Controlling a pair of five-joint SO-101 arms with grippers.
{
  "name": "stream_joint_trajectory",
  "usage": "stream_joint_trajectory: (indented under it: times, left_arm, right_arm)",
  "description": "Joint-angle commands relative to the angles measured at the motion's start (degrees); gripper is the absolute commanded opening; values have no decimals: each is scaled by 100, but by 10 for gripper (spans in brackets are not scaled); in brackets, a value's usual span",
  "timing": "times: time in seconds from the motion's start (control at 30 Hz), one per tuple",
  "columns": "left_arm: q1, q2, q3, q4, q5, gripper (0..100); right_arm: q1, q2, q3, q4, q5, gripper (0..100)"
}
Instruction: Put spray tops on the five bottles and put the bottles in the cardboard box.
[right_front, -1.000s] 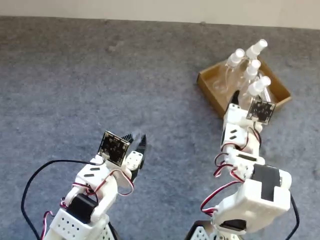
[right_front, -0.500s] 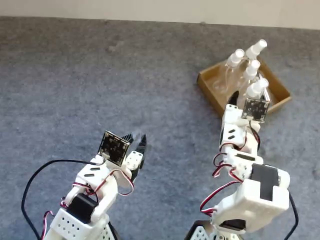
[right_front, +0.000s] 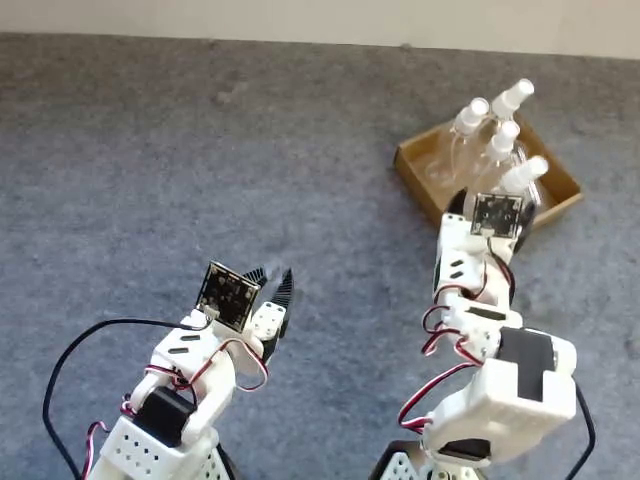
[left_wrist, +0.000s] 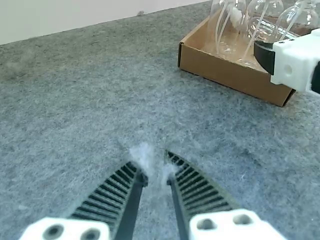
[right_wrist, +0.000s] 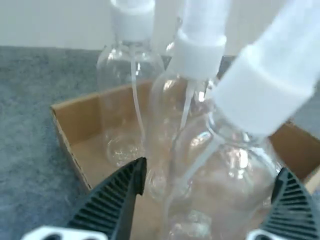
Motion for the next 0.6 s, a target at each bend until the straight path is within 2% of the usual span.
stream_joint_trajectory:
  times: [0.0, 0.57]
  left_arm:
    - [-92, -75, 119, -9, -62, 6]
    - [-92, -75, 119, -9, -62, 6]
  right_arm:
    - [84, -769, -189, 673, 62, 346]
    - [57, -4690, -189, 5279, 62, 346]
